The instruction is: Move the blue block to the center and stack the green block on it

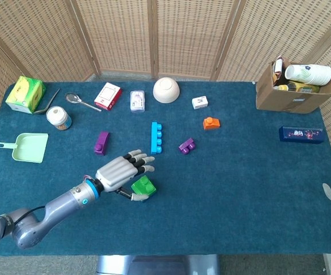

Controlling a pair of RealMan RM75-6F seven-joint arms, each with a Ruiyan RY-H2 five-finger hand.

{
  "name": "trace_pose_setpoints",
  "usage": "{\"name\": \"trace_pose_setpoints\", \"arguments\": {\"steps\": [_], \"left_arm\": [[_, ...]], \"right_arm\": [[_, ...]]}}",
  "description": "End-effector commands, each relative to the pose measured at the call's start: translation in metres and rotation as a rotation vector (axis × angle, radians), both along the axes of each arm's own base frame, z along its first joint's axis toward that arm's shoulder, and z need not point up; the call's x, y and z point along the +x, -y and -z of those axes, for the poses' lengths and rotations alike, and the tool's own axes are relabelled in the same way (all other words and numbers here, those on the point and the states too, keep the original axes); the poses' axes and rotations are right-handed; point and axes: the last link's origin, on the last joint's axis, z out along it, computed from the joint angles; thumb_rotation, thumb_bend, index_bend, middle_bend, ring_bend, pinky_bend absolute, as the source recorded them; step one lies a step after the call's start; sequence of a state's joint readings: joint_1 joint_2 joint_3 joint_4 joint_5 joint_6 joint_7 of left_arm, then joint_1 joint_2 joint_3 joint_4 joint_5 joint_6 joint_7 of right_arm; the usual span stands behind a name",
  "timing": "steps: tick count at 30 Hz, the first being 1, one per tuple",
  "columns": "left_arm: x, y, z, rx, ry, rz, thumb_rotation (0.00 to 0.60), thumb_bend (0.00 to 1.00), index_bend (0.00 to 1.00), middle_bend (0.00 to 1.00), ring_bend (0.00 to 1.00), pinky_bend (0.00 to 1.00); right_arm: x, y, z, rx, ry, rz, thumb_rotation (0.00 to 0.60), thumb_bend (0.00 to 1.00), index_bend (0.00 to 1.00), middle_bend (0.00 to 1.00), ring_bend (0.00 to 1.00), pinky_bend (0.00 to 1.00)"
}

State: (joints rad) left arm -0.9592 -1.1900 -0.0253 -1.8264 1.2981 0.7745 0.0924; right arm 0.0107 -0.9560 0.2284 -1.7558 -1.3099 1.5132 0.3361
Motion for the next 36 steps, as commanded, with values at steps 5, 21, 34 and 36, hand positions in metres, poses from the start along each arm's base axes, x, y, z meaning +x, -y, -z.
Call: {"name": "trace_pose_setpoints", "arguments": {"steps": [5,21,34,36], "left_arm": [[-0.023,0.006,0.019,0.001,0.041,0.013,0.031,0.22,0.14,0.01,0.00,0.00],[-0.004,0.003,0.058,0.012,0.086,0.055,0.000,0.20,0.10,0.00,0.00,0.00],[-0.001,0.006,0.080,0.041,0.058,0.117,0.000,0.20,0.10,0.00,0.00,0.00],[-0.003,0.006,0.081,0.046,0.057,0.120,0.000,0.19,0.10,0.00,0.00,0.00]], "right_arm": [[0.003,0.001,0.002,0.001,-0.002,-0.001,0.493,0.24,0.19,0.14,0.00,0.00],[0.001,-0.007,-0.005,-0.022,-0.005,0.006,0.492,0.24,0.19,0.14,0.00,0.00],[-0.001,-0.009,-0.009,-0.032,-0.004,0.011,0.493,0.24,0.19,0.14,0.00,0.00],[-0.002,-0.009,-0.008,-0.031,-0.004,0.012,0.493,0.24,0.19,0.14,0.00,0.00]]}}
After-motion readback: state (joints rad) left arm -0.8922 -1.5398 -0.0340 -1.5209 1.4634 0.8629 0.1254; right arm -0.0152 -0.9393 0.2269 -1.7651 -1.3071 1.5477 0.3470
